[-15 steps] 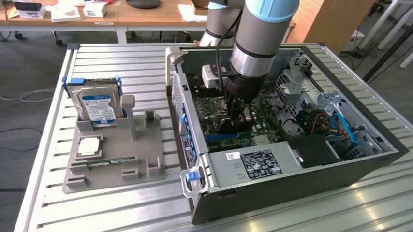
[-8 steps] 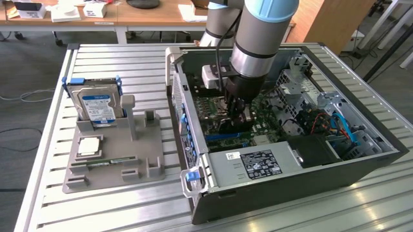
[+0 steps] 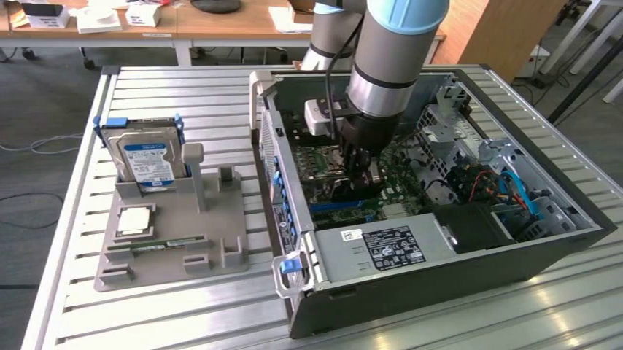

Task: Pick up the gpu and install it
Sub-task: 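Insert the gpu into the slot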

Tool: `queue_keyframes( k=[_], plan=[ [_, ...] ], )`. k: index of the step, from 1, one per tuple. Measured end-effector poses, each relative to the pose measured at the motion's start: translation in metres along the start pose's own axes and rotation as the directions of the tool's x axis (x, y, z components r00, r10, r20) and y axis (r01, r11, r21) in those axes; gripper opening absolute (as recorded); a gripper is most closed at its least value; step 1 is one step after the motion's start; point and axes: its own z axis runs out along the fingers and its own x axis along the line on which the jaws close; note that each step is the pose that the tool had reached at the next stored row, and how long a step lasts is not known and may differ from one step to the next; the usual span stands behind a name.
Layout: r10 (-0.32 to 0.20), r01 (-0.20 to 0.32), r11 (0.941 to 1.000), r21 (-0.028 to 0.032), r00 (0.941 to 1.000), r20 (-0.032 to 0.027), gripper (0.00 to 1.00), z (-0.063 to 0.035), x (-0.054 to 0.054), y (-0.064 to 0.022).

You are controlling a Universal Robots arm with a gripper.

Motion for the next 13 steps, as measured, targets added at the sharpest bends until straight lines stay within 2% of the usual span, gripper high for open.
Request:
queue_keyframes(
  k=[3,7,13],
  plan=[
    [-0.001,0.001,1.0000,0.0034,1.0000,-0.0001,0.27,0.0000,0.0000,0.0001],
    [-0.004,0.004,0.9999,0.0142,1.0000,0.0001,0.27,0.0000,0.0000,0.0004],
    [-0.005,0.005,0.9998,0.0198,1.0000,-0.0002,0.27,-0.0001,0.0000,0.0031]
  ],
)
